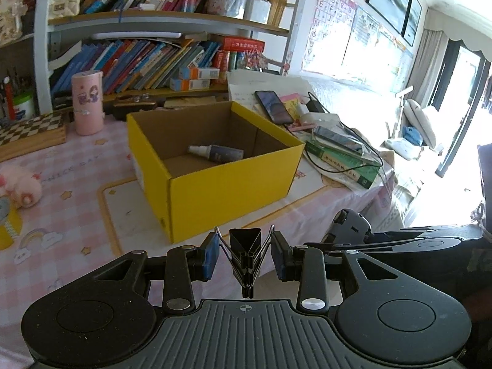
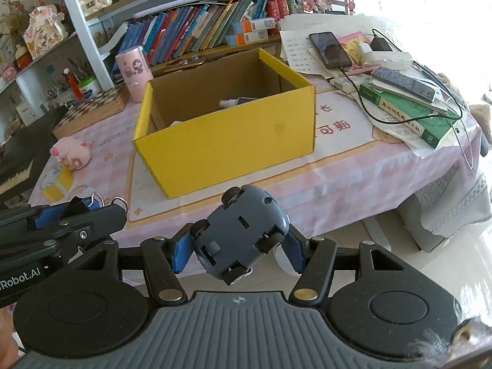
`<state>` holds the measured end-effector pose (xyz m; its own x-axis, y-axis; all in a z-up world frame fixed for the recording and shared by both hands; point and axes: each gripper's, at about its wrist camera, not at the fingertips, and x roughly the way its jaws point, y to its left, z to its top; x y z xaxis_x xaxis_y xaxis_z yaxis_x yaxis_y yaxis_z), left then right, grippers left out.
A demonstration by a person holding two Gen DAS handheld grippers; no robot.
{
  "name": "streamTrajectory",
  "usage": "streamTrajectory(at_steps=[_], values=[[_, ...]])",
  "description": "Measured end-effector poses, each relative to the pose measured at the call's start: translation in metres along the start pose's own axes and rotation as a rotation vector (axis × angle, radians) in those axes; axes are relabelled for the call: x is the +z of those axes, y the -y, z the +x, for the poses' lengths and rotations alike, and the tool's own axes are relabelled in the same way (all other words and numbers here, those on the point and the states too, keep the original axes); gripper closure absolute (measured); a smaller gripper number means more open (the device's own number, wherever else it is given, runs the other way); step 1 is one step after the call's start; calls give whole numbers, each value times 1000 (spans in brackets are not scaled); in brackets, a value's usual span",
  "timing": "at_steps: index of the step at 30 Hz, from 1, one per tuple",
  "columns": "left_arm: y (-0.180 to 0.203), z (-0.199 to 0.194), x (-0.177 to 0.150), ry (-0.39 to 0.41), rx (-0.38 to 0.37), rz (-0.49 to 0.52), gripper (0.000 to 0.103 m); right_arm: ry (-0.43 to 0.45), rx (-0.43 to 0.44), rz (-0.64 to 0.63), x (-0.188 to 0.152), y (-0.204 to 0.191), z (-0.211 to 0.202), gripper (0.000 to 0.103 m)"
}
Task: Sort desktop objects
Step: 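Lift and carry the binder clip and toy car toward the yellow box, then lower both held items into the yellow box and open both tools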
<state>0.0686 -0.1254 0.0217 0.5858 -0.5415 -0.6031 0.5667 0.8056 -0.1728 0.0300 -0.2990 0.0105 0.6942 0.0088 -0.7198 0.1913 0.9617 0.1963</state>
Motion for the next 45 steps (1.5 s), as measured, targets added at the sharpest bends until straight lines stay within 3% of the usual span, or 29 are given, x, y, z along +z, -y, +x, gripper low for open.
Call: streamTrajectory(at_steps=[9,16,23,33,45], values=[[26,29,41,67,48,-2,68,49,42,-17,41,47,11,45],[29,50,78,160,156,-19,68,102,123,-66,84,68,22,45],[13,76,96,166,246,-52,68,145,178,-149,126,71,43,45],[-8,135,112,77,373,17,68,182,226,-299,179,44,90,45],[-31,192,113,-125,431,74,68,-37,254,-740,203,3,180,45]])
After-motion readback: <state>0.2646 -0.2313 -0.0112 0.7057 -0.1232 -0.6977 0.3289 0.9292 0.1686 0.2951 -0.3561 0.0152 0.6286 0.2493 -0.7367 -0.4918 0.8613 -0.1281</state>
